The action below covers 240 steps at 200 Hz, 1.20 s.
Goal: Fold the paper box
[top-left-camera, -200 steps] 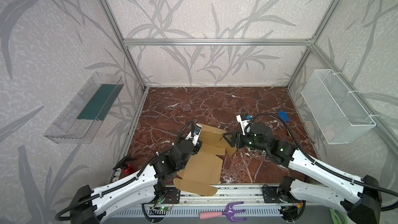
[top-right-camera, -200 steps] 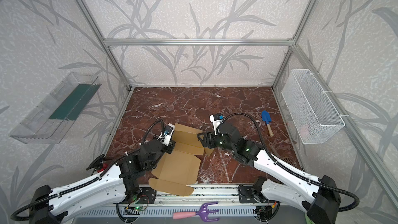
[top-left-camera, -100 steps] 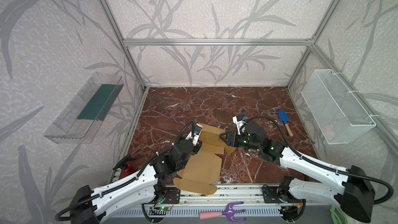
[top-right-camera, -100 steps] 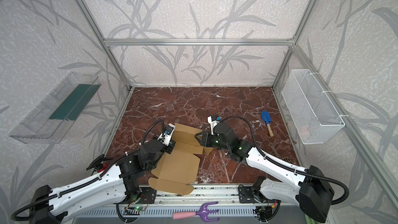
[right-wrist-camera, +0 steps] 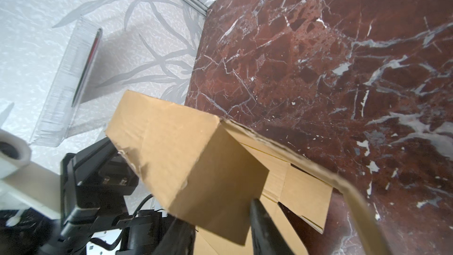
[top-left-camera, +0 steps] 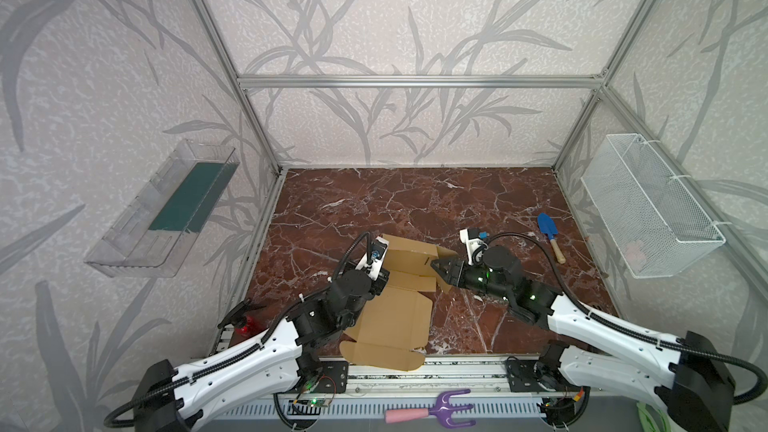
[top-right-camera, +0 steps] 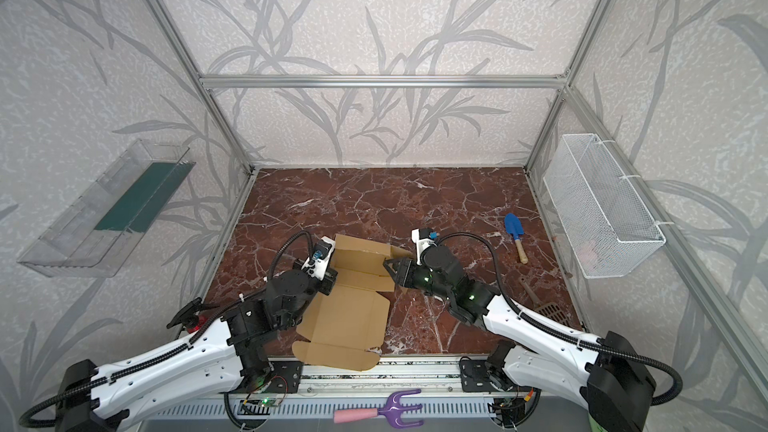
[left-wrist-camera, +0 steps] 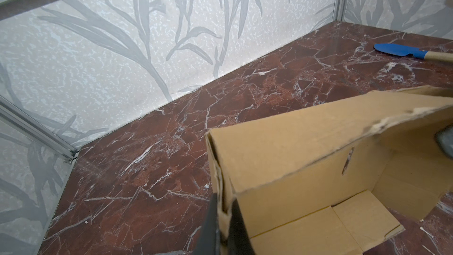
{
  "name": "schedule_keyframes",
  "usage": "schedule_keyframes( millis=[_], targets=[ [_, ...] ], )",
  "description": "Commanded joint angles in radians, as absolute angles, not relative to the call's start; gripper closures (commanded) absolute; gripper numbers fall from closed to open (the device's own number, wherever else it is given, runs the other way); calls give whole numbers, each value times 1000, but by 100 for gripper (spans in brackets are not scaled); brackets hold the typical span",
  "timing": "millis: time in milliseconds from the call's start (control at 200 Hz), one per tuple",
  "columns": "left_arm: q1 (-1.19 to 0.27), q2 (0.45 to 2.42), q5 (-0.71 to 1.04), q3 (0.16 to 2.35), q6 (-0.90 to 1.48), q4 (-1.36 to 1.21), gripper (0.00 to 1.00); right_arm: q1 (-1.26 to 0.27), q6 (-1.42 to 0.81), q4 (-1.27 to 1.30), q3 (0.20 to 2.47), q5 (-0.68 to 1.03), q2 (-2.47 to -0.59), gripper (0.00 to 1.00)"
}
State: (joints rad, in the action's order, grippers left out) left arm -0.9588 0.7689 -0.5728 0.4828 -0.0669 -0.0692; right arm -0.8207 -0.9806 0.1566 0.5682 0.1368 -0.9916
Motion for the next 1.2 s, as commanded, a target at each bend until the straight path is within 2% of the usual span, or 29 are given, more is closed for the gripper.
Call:
schedule_keyframes(
  millis=[0,170,315,550,640,745,895,1195],
  targets=[
    [-948,737,-659,471,-89,-141,100,-814,-964,125,564,103,-899,60],
    [-910,674,-704,453,-67,-202,100,-815,-885,31,553,99,-794,55],
    [-854,597,-647,443,27,-215,100,-811,-822,66,481,125,-710,49],
    [-838,534,-554,440,102,-204,100,-736,-719,-182,534,33,-601,49],
    [-836,505,-545,433,114,-208,100,-665,-730,-219,538,79,-631,49],
    [-835,486,-514,426,119,-215,100,-612,-779,-112,489,195,-689,50],
    [-835,471,-466,417,131,-235,100,-611,-840,112,415,266,-774,50],
    [-832,473,-401,407,152,-260,100,-625,-997,538,285,301,-952,49]
  ],
)
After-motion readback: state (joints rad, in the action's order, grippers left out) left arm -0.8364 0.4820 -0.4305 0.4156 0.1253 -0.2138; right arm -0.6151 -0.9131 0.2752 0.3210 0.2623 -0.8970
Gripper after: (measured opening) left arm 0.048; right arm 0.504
